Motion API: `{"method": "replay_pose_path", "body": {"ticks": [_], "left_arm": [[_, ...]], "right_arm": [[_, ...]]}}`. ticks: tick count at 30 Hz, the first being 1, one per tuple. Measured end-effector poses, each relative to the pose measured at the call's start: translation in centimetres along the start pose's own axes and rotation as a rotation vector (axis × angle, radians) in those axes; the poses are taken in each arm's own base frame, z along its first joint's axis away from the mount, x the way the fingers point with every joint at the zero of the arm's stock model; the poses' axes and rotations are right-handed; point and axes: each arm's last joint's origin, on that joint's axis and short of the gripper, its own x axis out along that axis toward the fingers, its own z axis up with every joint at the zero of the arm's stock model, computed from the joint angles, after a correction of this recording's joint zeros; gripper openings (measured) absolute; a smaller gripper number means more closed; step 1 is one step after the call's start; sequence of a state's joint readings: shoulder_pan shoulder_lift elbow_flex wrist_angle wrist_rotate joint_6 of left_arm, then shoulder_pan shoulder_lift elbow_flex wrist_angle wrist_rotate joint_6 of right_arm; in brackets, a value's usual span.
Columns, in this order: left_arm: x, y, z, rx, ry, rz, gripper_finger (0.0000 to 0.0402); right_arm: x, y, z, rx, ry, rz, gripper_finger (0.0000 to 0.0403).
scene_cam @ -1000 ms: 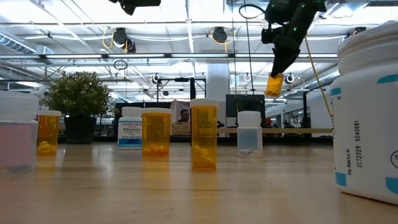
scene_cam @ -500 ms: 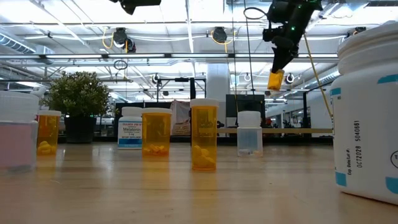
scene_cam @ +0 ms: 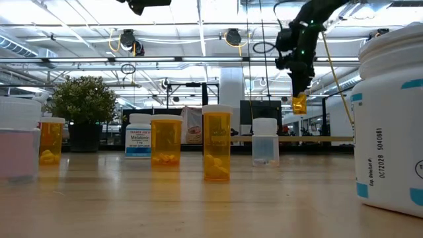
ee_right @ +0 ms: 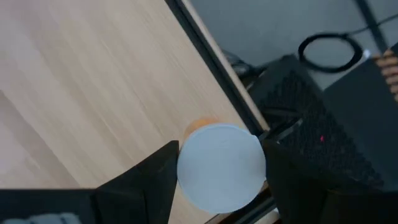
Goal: Pick and place medicine bottles onto shelf by color
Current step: Put the right large orange pill bottle on the shelf
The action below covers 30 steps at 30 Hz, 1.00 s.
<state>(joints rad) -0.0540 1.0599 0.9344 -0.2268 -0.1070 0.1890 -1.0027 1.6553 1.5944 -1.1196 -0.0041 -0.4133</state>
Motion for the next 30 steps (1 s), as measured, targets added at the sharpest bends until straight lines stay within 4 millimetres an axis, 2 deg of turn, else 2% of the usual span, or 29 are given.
{"method": "replay_pose_path", "body": {"ticks": [4,13,21,30], "left_arm": [[0.0,0.0,0.0,0.012,0.000,0.000,0.0033],[0.0,0.0,0.0,0.016,0.001,0.000,0.0033],[0.0,0.0,0.0,0.014,0.001,0.000,0.0033],[0.0,0.0,0.0,0.016,0.001,0.000,0.0033]], "right_arm": [[1.3,-0.7,0.1,0.018,0.036,0.009,0.0212],[2.6,-1.4,0.0,0.063,0.058,0.011,0.0212],[4.8,-1.0,-0.9,0.017,0.090,0.027,0.0212],[5.3,-1.2,-1.0,-0.054,0.070,0.019,0.0212]]}}
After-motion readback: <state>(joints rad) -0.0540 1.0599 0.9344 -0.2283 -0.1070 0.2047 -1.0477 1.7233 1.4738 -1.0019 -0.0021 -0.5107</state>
